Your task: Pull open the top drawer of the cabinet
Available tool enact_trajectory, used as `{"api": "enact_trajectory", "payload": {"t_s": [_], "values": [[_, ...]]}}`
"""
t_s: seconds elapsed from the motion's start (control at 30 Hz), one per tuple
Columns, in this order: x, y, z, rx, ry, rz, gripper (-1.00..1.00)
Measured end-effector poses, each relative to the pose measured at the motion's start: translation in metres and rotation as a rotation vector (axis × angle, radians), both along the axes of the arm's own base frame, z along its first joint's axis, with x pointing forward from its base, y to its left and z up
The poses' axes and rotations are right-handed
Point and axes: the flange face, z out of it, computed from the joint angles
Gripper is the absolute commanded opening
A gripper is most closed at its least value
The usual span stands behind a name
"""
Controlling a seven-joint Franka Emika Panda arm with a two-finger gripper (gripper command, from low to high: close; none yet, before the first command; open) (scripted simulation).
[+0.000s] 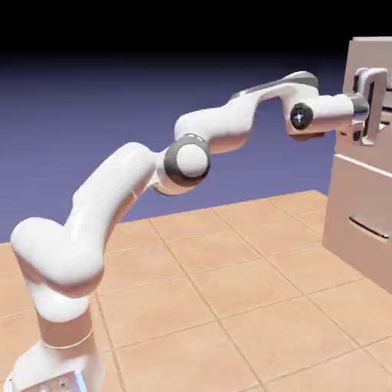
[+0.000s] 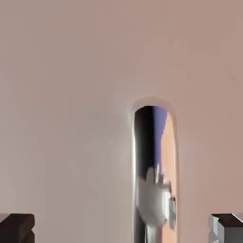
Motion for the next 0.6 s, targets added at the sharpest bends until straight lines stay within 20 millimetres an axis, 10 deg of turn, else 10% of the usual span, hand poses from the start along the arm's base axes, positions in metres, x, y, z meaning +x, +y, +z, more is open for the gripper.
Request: {"api": "enact_trajectory", "payload": {"t_s": [0.43,0.47,0.6], "values": [[0.018,0.018,-0.014,0.003,0.021,0.005,0.00],[0.018,0.018,-0.014,0.003,0.021,0.005,-1.00],[0.015,0.017,-0.013,0.003,0.019,0.005,-1.00]]}}
